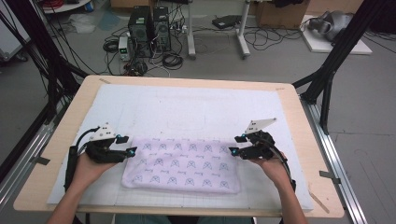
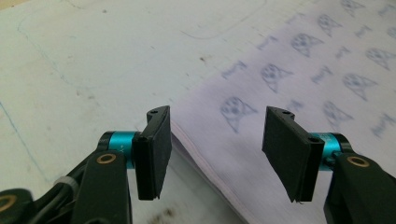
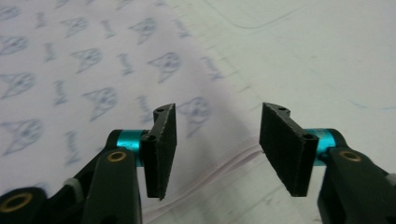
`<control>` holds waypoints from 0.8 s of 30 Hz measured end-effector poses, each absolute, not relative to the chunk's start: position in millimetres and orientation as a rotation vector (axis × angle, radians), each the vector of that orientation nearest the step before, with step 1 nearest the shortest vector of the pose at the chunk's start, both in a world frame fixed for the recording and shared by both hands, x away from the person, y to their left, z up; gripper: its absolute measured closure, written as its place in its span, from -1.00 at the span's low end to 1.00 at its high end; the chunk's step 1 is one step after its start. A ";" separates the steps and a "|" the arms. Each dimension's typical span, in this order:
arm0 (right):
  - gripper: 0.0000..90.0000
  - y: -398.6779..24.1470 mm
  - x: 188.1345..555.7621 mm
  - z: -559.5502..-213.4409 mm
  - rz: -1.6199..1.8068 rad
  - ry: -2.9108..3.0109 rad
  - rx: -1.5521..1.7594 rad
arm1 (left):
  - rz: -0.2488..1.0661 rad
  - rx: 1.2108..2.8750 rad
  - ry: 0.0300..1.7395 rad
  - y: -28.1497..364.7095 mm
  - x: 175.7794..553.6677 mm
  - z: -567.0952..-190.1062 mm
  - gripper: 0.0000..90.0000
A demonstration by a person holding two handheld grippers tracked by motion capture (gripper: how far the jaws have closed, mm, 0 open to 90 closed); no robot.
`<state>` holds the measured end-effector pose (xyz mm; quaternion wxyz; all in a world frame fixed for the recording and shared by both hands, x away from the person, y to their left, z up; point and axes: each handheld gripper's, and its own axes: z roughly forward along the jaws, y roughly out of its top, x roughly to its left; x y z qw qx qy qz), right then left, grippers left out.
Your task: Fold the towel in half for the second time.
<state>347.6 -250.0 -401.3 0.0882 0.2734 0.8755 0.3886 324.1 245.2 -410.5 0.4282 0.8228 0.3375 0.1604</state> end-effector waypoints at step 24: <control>0.37 -248.3 367.2 -440.3 1.156 2.688 0.907 | 0.268 2.086 0.941 239.1 360.0 -444.7 0.42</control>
